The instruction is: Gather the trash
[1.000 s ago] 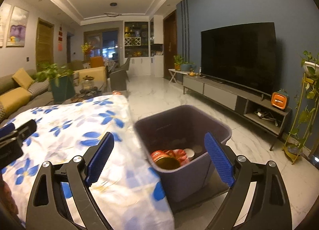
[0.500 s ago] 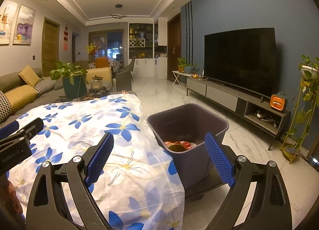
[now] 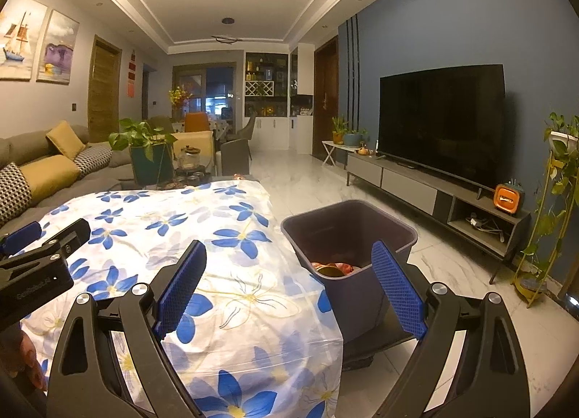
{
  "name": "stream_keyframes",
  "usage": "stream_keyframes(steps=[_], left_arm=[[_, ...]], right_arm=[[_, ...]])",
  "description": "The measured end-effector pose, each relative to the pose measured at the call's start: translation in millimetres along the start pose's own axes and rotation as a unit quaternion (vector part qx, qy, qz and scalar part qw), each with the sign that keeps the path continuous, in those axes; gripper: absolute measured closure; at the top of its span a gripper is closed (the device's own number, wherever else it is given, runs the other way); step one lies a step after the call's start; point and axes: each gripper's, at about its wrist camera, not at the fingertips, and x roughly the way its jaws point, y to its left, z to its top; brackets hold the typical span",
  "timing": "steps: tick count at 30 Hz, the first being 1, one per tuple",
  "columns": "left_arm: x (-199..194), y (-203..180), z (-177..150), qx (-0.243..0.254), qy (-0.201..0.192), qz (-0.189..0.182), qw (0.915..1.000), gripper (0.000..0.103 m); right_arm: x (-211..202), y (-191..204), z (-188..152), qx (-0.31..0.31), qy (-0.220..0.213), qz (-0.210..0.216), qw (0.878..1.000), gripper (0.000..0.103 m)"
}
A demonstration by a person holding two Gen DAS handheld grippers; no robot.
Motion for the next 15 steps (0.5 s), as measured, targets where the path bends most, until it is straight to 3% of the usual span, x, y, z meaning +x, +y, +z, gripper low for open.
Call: stream_keyframes(steps=[15], left_arm=[[-7.4,3.6,0.7,-0.001,-0.005,0.007,1.0,0.011]], right_arm=[[-7.0,4.1,0.7,-0.003,-0.007,0.006,1.0,0.014]])
